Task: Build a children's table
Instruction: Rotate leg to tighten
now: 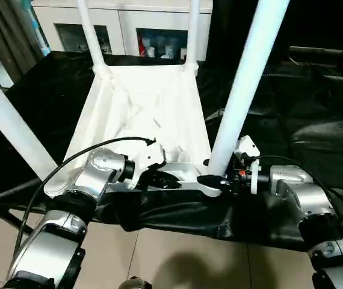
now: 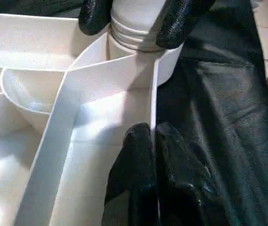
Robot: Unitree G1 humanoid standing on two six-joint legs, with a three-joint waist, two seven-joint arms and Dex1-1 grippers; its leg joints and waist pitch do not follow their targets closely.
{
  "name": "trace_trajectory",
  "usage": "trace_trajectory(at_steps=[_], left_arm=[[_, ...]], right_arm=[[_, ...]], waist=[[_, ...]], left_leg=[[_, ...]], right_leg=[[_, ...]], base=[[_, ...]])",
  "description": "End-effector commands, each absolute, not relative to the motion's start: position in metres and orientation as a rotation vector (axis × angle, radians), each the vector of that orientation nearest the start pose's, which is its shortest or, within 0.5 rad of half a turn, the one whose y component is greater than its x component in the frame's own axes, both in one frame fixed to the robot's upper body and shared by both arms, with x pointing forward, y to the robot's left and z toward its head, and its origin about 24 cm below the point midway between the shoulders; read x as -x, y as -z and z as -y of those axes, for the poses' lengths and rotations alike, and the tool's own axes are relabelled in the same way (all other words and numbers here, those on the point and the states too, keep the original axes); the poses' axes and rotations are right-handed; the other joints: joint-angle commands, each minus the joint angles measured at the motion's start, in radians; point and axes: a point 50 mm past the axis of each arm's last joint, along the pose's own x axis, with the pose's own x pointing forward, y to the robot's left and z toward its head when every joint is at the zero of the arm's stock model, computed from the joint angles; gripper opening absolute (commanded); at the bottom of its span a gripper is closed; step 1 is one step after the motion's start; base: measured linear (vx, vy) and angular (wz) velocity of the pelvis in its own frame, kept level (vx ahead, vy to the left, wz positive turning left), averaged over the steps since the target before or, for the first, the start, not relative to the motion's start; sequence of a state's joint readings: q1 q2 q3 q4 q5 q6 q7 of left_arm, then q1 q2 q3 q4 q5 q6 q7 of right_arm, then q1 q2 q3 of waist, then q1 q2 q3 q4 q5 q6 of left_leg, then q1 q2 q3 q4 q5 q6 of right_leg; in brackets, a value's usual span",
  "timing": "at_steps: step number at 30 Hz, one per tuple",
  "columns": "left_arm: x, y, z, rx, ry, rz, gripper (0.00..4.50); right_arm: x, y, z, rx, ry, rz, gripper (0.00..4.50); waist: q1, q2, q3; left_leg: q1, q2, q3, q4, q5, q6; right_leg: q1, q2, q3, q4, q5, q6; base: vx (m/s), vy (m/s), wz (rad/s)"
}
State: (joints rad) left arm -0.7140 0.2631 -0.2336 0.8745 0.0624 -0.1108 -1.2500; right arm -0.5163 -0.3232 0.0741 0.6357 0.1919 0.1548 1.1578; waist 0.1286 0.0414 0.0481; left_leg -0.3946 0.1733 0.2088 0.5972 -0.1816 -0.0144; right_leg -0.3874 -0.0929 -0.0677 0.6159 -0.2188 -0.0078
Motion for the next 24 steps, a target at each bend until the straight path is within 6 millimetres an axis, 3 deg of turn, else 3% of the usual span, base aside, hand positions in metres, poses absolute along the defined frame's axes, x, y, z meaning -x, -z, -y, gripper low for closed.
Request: trace_trajectory(at_steps=[1,2,4,5,6,7,8,9,10,12,13,16,17,20,24], left_arm=[[-0.34,-0.047,-0.11,-0.366,1.245,-0.357,0.0],[-0.341,-0.047,-0.109,-0.364,1.234,-0.358,0.0],[-0.345,-0.048,-0.099,-0.334,1.176,-0.337,0.0],[-0.346,-0.049,-0.093,-0.314,1.162,-0.33,0.0],[-0.348,-0.05,-0.086,-0.314,1.145,-0.322,0.0],[-0.349,-0.05,-0.082,-0.317,1.134,-0.317,0.0],[-0.35,-0.051,-0.073,-0.32,1.115,-0.31,0.0],[-0.351,-0.052,-0.069,-0.32,1.102,-0.305,0.0],[-0.353,-0.053,-0.062,-0.319,1.083,-0.298,0.0],[-0.354,-0.054,-0.055,-0.319,1.054,-0.292,0.0],[-0.355,-0.055,-0.05,-0.323,1.038,-0.29,0.0],[-0.356,-0.056,-0.045,-0.334,1.017,-0.289,0.0],[-0.356,-0.056,-0.044,-0.335,1.02,-0.288,0.0],[-0.356,-0.057,-0.046,-0.342,1.054,-0.281,0.0],[-0.351,-0.057,-0.056,-0.349,1.153,-0.271,0.0]], right_arm=[[-0.315,-0.032,0.141,-0.033,-1.067,-0.361,2.72],[-0.316,-0.03,0.141,-0.029,-1.036,-0.361,2.72],[-0.323,-0.021,0.138,-0.053,-0.87,-0.38,2.7],[-0.324,-0.017,0.135,-0.059,-0.823,-0.389,2.7],[-0.324,-0.014,0.131,-0.071,-0.772,-0.398,2.7],[-0.325,-0.012,0.129,-0.079,-0.74,-0.404,2.7],[-0.326,-0.01,0.122,-0.093,-0.697,-0.404,2.69],[-0.326,-0.01,0.117,-0.1,-0.681,-0.401,2.69],[-0.327,-0.01,0.109,-0.114,-0.661,-0.395,2.69],[-0.329,-0.01,0.1,-0.134,-0.627,-0.389,2.69],[-0.331,-0.011,0.091,-0.137,-0.613,-0.386,2.69],[-0.332,-0.013,0.079,-0.108,-0.619,-0.376,2.69],[-0.333,-0.015,0.078,-0.106,-0.626,-0.366,2.69],[-0.336,-0.023,0.081,-0.086,-0.667,-0.301,3.39],[-0.332,-0.029,0.089,-0.103,-0.795,-0.269,3.76]], waist=[[-0.001,-0.008,-0.066],[-0.006,-0.01,-0.061],[-0.013,-0.004,-0.057],[-0.027,-0.003,-0.051],[-0.03,-0.005,-0.05],[-0.036,0.0,-0.052],[-0.042,-0.004,-0.05],[-0.041,0.001,-0.052],[-0.043,0.0,-0.052],[-0.043,0.003,-0.054],[-0.044,-0.002,-0.054],[-0.044,0.0,-0.056],[-0.045,-0.001,-0.055],[-0.041,-0.009,-0.056],[-0.033,-0.009,-0.057]], left_leg=[[0.026,0.073,-0.034,-0.065,-0.106,0.101],[0.029,0.075,-0.034,-0.072,-0.151,0.071],[0.034,0.073,-0.036,-0.079,-0.227,0.022],[0.037,0.072,-0.039,-0.088,-0.285,-0.013],[0.039,0.072,-0.042,-0.09,-0.306,-0.028],[0.044,0.071,-0.044,-0.091,-0.325,-0.046],[0.044,0.07,-0.044,-0.093,-0.33,-0.046],[0.048,0.069,-0.043,-0.091,-0.328,-0.042],[0.048,0.068,-0.041,-0.091,-0.324,-0.039],[0.043,0.068,-0.043,-0.091,-0.309,-0.033],[0.043,0.068,-0.042,-0.092,-0.3,-0.031],[0.039,0.067,-0.042,-0.091,-0.285,-0.019],[0.039,0.066,-0.041,-0.09,-0.284,-0.014],[0.035,0.067,-0.039,-0.088,-0.257,0.009],[0.029,0.067,-0.037,-0.083,-0.223,0.045]], right_leg=[[0.035,-0.08,0.043,-0.055,0.001,-0.278],[0.032,-0.08,0.045,-0.063,-0.061,-0.27],[0.033,-0.082,0.046,-0.075,-0.174,-0.255],[0.03,-0.082,0.047,-0.083,-0.246,-0.243],[0.032,-0.083,0.047,-0.086,-0.277,-0.234],[0.031,-0.084,0.049,-0.091,-0.302,-0.22],[0.029,-0.084,0.051,-0.095,-0.3,-0.212],[0.026,-0.084,0.053,-0.098,-0.294,-0.209],[0.025,-0.082,0.054,-0.099,-0.288,-0.208],[0.03,-0.083,0.054,-0.096,-0.264,-0.21],[0.028,-0.08,0.053,-0.095,-0.246,-0.209],[0.032,-0.081,0.051,-0.092,-0.209,-0.216],[0.032,-0.082,0.052,-0.092,-0.207,-0.217],[0.035,-0.084,0.052,-0.091,-0.19,-0.218],[0.041,-0.082,0.049,-0.086,-0.156,-0.223]], base=[[0.0,0.0,0.0],[0.0,0.0,0.0],[0.0,0.0,0.0],[0.0,0.0,0.0],[0.0,0.0,0.0],[-0.051,0.014,-0.04],[0.0,0.0,0.0],[0.0,0.0,0.0],[0.0,0.0,0.0],[0.0,0.0,0.0],[0.0,0.0,0.0],[0.0,0.0,0.0],[0.0,0.0,0.0],[0.0,0.0,0.0],[0.0,0.0,0.0]])
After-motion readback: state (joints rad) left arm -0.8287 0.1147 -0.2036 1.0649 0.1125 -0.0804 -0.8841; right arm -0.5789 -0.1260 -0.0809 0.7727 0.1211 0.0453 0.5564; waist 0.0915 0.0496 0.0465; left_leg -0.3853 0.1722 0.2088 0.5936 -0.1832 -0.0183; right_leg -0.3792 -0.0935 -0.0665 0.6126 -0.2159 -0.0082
